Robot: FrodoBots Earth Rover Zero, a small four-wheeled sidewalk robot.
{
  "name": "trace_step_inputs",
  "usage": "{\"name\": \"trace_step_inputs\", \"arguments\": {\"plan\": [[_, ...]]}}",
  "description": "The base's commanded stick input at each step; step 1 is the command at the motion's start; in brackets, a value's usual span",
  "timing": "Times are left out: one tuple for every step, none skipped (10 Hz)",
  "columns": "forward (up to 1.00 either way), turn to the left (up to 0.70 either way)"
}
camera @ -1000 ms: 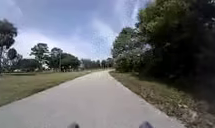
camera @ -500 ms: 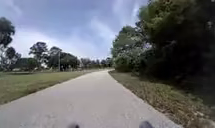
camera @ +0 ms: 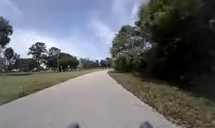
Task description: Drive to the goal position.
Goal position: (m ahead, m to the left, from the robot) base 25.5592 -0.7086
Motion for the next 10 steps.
{"name": "trace_step_inputs", "arguments": {"plan": [[0.7,0.14],[0.7,0.14],[0.7,0.14],[0.7,0.14],[0.7,0.14],[0.7,0.14],[0.7,0.14],[0.7,0.08],[0.7,0.0],[0.7,0.0]]}}
